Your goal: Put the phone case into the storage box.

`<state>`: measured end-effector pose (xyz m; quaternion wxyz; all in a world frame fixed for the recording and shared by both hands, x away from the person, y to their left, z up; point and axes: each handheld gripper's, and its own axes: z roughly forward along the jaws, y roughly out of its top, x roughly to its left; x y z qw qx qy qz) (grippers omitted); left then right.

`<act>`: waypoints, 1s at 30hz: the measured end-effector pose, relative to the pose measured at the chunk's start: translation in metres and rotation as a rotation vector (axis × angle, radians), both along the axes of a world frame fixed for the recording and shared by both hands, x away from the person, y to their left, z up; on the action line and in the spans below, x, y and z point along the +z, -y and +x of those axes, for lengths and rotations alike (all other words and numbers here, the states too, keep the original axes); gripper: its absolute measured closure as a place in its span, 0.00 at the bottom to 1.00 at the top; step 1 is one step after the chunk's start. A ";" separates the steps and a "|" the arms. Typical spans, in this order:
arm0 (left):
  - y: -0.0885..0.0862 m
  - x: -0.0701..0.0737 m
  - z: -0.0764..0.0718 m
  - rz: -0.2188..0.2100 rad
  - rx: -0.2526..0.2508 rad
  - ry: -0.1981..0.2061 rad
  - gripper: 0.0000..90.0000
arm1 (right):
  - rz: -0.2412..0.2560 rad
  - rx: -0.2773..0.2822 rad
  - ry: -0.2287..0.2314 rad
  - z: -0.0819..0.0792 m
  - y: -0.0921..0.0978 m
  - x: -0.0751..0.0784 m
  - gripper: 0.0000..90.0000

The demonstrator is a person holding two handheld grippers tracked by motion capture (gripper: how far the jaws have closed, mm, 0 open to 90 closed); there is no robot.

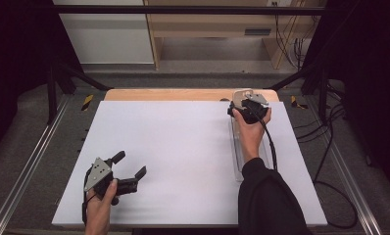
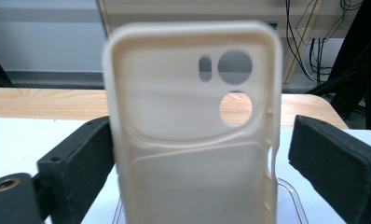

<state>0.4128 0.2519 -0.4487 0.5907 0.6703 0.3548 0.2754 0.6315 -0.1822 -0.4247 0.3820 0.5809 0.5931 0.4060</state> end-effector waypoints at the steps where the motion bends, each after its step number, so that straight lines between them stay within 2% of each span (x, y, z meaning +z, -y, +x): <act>1: 0.000 0.000 0.000 0.000 0.000 -0.001 0.04 | -0.002 0.003 0.000 0.000 0.000 0.000 0.08; 23: 0.000 0.000 0.000 0.000 -0.001 -0.004 0.04 | -0.052 0.017 0.011 -0.004 0.001 0.004 0.04; 30: -0.002 0.000 0.000 -0.009 0.009 -0.004 0.04 | -0.041 0.008 0.012 -0.005 0.005 0.008 0.04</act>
